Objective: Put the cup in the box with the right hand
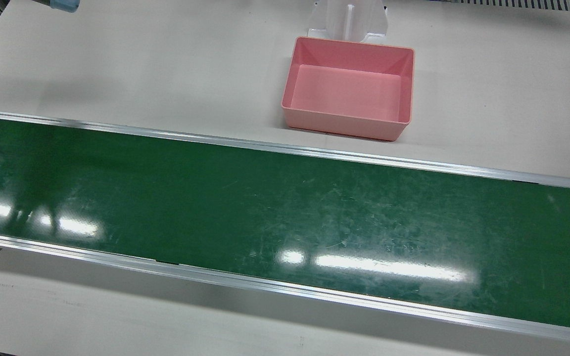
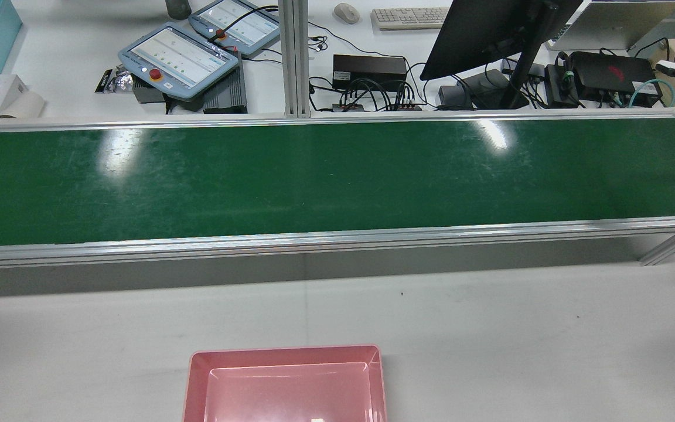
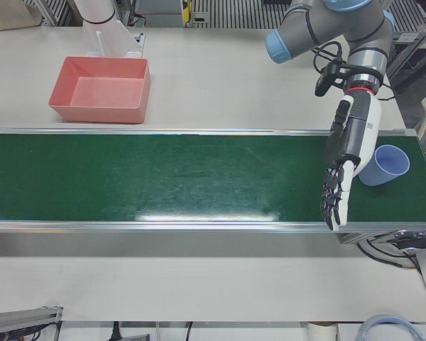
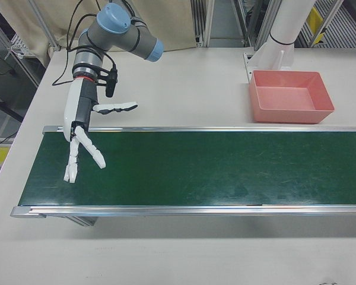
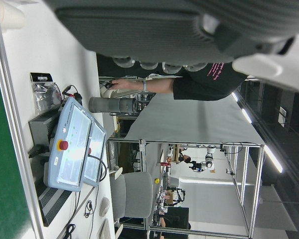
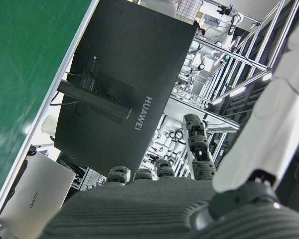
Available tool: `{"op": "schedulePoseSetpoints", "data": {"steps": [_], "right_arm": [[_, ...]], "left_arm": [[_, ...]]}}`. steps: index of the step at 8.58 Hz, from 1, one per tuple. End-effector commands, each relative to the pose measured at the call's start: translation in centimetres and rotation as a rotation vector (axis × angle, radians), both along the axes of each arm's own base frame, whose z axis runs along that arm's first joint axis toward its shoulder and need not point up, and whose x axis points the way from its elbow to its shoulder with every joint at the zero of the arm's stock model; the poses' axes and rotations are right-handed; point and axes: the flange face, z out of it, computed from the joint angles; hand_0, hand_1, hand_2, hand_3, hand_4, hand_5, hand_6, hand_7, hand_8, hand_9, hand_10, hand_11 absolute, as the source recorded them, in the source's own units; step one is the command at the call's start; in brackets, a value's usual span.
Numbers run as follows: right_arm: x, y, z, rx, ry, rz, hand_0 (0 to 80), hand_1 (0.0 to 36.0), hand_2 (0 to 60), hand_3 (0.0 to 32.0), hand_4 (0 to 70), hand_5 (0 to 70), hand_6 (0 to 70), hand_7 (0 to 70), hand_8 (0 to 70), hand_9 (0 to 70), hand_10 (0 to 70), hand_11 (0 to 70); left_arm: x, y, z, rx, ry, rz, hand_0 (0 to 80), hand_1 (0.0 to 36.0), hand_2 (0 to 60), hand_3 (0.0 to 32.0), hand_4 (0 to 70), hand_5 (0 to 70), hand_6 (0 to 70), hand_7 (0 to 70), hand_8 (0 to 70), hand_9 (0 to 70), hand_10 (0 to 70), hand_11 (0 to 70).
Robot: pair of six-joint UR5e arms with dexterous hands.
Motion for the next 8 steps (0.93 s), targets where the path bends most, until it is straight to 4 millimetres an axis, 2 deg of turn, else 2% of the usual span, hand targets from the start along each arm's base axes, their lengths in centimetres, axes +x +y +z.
{"op": "schedulePoseSetpoints", "data": {"steps": [1, 3, 4, 5, 6, 7, 8], "right_arm": [[-1.7, -4.6, 2.5, 0.069, -0.015, -0.001, 43.5, 4.0, 2.8, 0.0, 10.0, 2.4, 2.5, 7.8, 0.0, 1.9, 2.7, 5.0], [-2.2, -5.3, 2.8, 0.099, -0.023, -0.006, 40.1, 5.5, 9.1, 0.0, 10.3, 2.1, 2.9, 10.9, 0.0, 2.2, 2.5, 4.6], [-2.3, -5.3, 2.8, 0.097, -0.021, -0.007, 39.2, 2.6, 3.1, 0.0, 13.8, 1.6, 3.0, 12.2, 0.0, 3.0, 2.2, 3.9], [-2.8, -5.3, 2.6, 0.100, -0.023, -0.015, 39.2, 2.8, 3.2, 0.0, 14.0, 1.6, 2.9, 12.5, 0.0, 3.1, 2.1, 3.8], [-3.3, -5.2, 2.4, 0.102, -0.024, -0.025, 43.2, 5.9, 6.4, 0.0, 12.4, 2.4, 3.1, 12.6, 0.0, 3.2, 2.2, 4.1], [-3.7, -5.2, 2.4, 0.100, -0.024, -0.032, 43.7, 7.7, 9.2, 0.0, 10.8, 2.7, 3.1, 12.6, 0.0, 3.2, 2.0, 4.0], [-3.8, -5.2, 2.4, 0.098, -0.025, -0.035, 46.0, 5.4, 0.0, 0.0, 14.1, 2.7, 3.0, 12.8, 0.0, 3.3, 1.8, 3.7]], "left_arm": [[0.0, 0.0, 0.1, -0.001, 0.000, 0.000, 0.0, 0.0, 0.0, 0.0, 0.0, 0.0, 0.0, 0.0, 0.0, 0.0, 0.0, 0.0], [-0.1, 0.0, 0.0, -0.001, 0.000, -0.001, 0.0, 0.0, 0.0, 0.0, 0.0, 0.0, 0.0, 0.0, 0.0, 0.0, 0.0, 0.0], [0.0, 0.0, 0.0, -0.001, 0.000, 0.000, 0.0, 0.0, 0.0, 0.0, 0.0, 0.0, 0.0, 0.0, 0.0, 0.0, 0.0, 0.0], [0.0, 0.0, 0.0, -0.001, 0.000, 0.002, 0.0, 0.0, 0.0, 0.0, 0.0, 0.0, 0.0, 0.0, 0.0, 0.0, 0.0, 0.0], [0.0, 0.0, 0.0, 0.000, 0.000, 0.000, 0.0, 0.0, 0.0, 0.0, 0.0, 0.0, 0.0, 0.0, 0.0, 0.0, 0.0, 0.0], [-0.1, 0.1, 0.1, -0.003, 0.000, -0.001, 0.0, 0.0, 0.0, 0.0, 0.0, 0.0, 0.0, 0.0, 0.0, 0.0, 0.0, 0.0], [0.0, 0.1, 0.1, -0.001, 0.000, 0.000, 0.0, 0.0, 0.0, 0.0, 0.0, 0.0, 0.0, 0.0, 0.0, 0.0, 0.0, 0.0]]}}
